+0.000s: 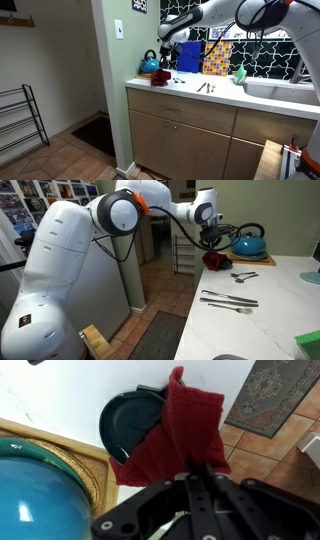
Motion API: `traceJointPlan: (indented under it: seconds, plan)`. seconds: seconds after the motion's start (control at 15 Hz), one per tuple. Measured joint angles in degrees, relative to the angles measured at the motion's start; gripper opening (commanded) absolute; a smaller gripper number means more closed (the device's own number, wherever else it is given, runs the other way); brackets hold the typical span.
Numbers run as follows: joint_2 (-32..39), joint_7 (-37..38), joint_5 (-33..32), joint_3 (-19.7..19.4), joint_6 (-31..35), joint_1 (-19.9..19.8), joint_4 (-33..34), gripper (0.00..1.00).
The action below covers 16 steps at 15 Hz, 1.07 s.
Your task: Pick up the red towel and move it to the right in front of the checked board
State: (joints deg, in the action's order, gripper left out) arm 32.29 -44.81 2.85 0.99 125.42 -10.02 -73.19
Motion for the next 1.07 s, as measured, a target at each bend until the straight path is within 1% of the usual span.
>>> traceJointPlan:
  seconds: [0.67,1.07]
  plan:
    - [-1.33,0.57,6.24,1.83,0.04,-0.66,1.09,0.01]
    - [-1.73,0.59,7.84,2.27,0.11,-1.23,1.26,0.01]
